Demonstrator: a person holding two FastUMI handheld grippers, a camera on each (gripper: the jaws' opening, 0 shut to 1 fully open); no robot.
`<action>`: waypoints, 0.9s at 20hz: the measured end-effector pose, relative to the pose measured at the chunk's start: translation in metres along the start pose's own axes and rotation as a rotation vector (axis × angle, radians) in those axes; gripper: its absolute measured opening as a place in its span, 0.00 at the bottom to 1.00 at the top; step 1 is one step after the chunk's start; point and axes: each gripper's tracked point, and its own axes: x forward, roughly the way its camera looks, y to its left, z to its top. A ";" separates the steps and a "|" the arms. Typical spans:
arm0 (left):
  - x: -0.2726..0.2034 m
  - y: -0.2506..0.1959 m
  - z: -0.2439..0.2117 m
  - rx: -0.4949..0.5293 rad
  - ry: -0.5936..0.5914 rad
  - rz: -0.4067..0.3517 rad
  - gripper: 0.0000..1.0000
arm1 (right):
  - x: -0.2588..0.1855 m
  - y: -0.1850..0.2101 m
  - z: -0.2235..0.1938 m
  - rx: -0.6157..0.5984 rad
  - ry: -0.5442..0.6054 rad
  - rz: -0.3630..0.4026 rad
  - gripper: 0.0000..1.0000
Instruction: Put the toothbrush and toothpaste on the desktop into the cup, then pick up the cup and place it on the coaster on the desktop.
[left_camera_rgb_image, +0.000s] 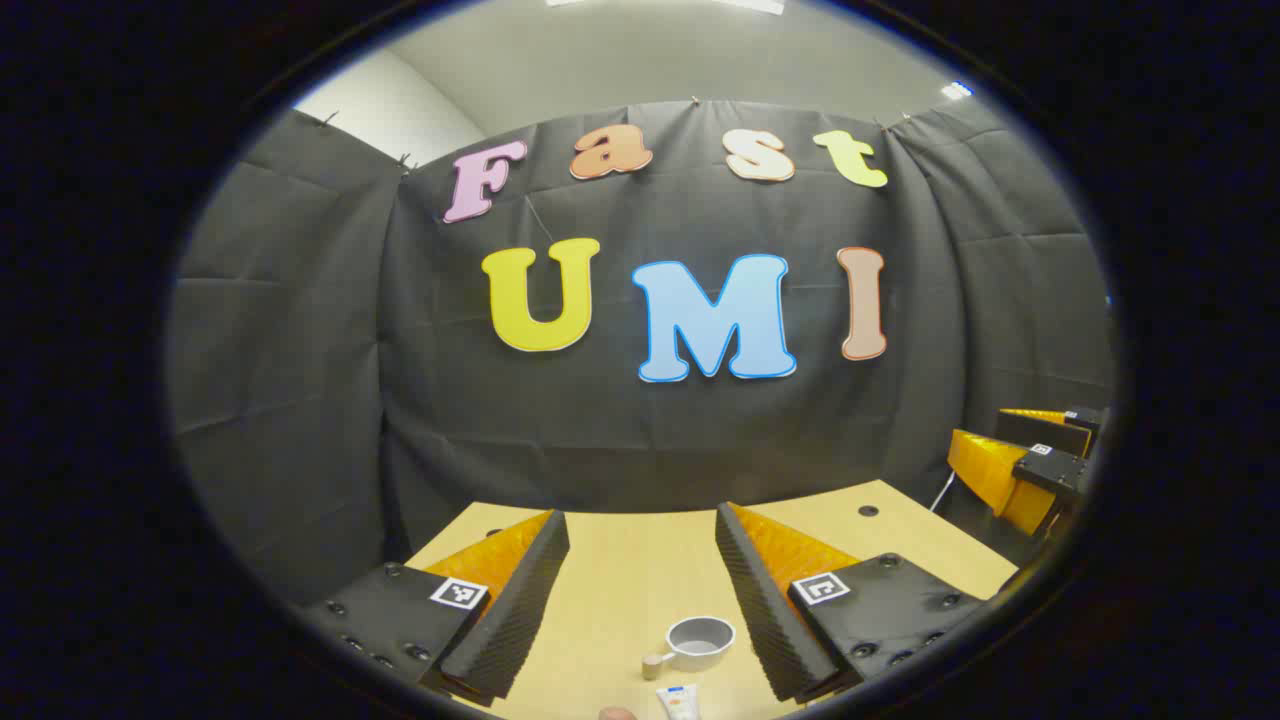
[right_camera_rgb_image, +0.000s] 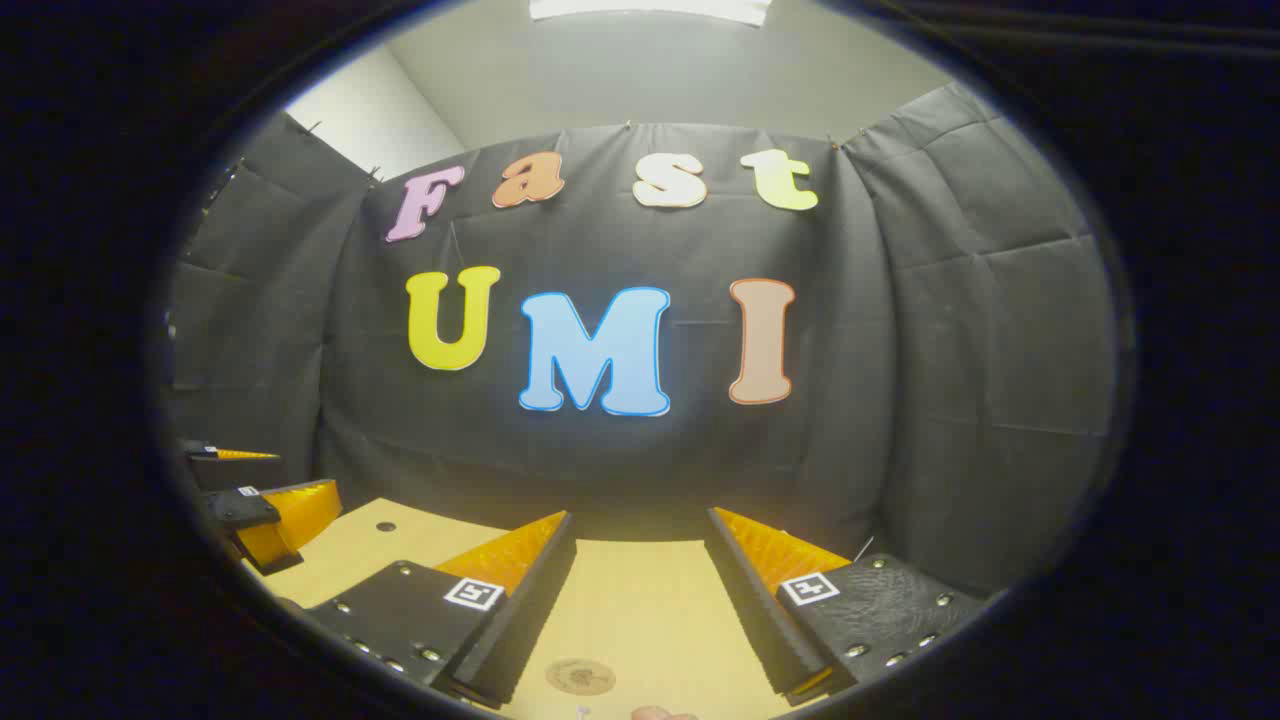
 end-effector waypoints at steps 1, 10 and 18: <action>0.000 -0.003 0.000 0.003 0.000 -0.006 0.94 | 0.001 0.000 0.000 -0.003 -0.001 0.002 0.86; 0.009 -0.014 -0.005 0.013 0.014 -0.039 0.94 | 0.006 0.011 -0.002 -0.029 0.003 0.035 0.86; 0.019 -0.013 -0.016 0.018 0.043 -0.039 0.95 | 0.014 0.013 -0.013 -0.028 0.034 0.040 0.86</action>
